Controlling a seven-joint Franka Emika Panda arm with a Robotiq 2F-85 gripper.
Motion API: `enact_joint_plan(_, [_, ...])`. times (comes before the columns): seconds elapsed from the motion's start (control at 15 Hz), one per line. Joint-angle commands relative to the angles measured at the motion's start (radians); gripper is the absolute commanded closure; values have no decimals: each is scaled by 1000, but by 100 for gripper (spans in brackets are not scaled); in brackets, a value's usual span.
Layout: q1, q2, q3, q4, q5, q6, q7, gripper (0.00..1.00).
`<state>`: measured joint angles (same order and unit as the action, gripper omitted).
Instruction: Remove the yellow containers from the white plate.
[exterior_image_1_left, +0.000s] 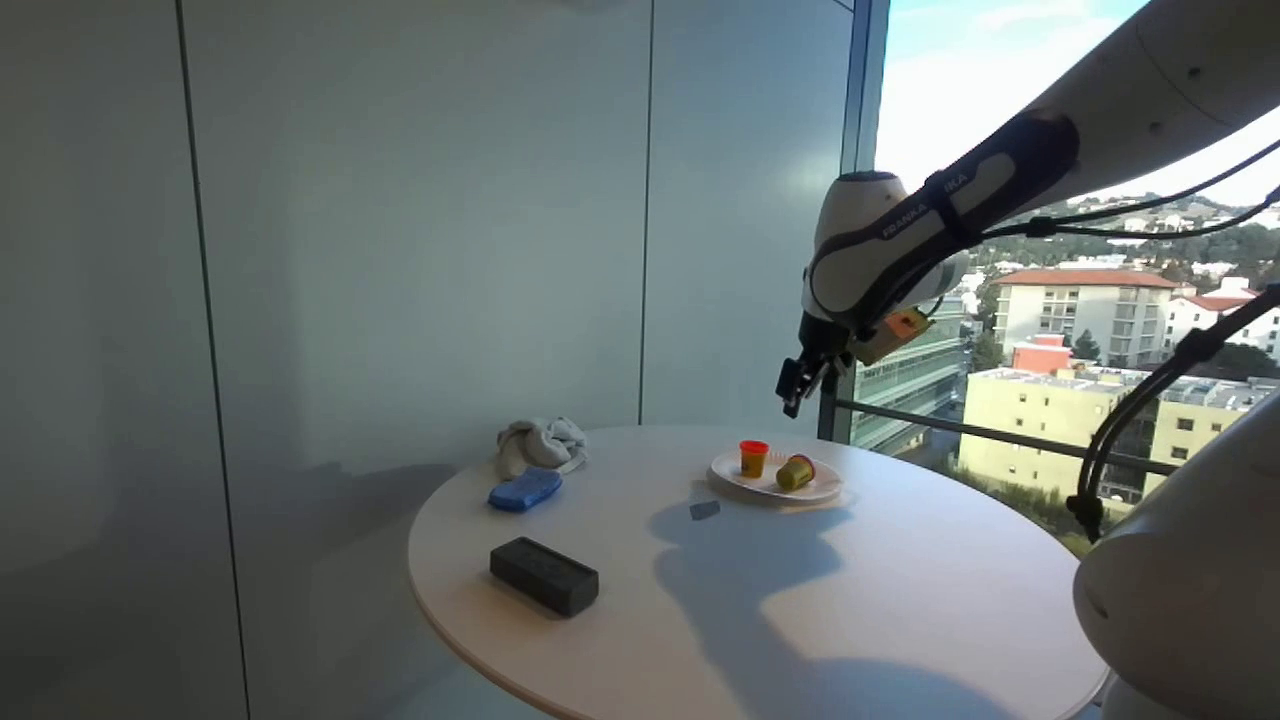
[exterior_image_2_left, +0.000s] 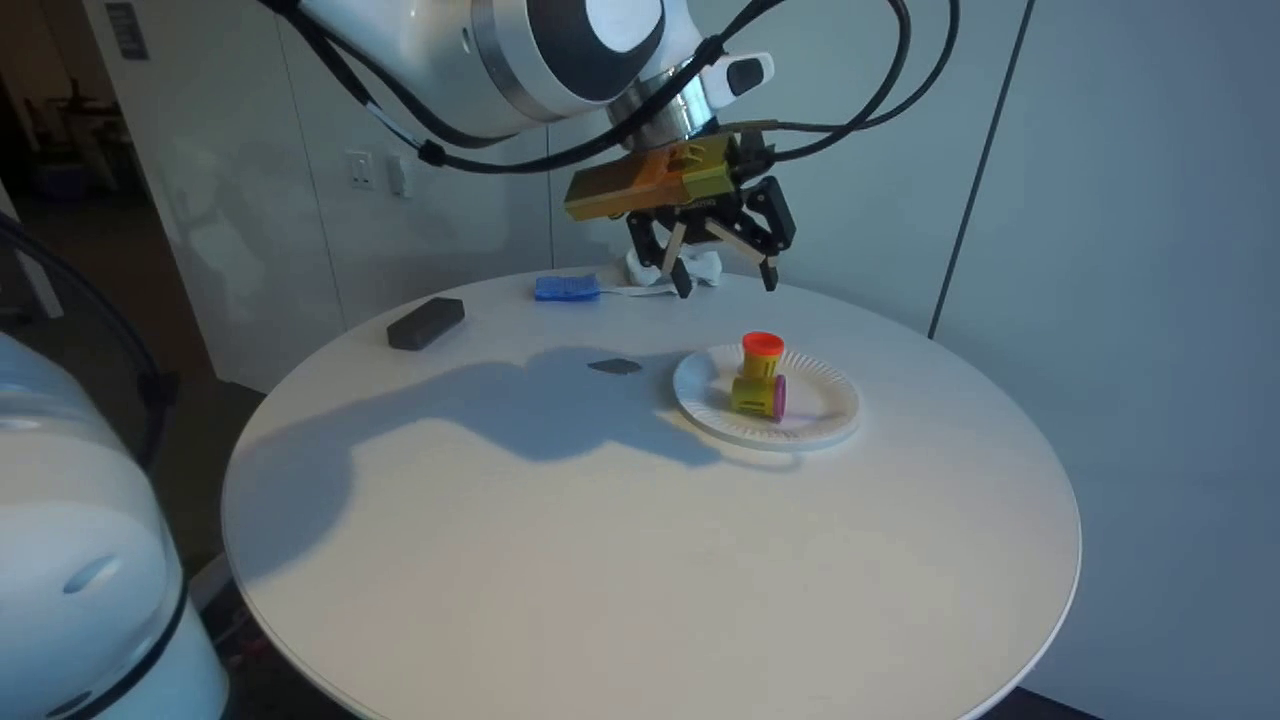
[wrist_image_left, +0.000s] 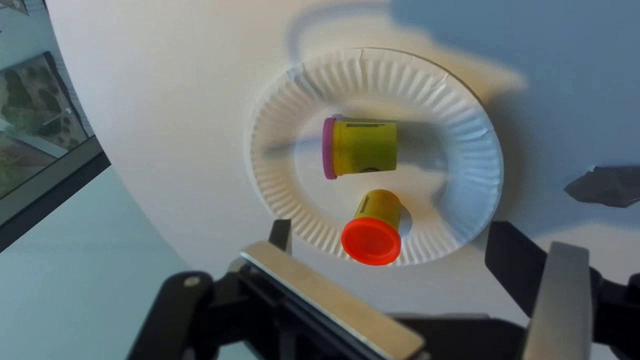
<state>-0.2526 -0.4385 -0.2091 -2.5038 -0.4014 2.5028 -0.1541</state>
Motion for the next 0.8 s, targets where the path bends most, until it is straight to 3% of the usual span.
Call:
enact_joint_plan(0.0, [54,166,-28,113,78,30,-107,0])
enact_joint_plan(0.4, [46,324,-47,200,141,36,-212,0])
enact_joint_plan(0.73, [46,391,-71,235,251,99,-390,0])
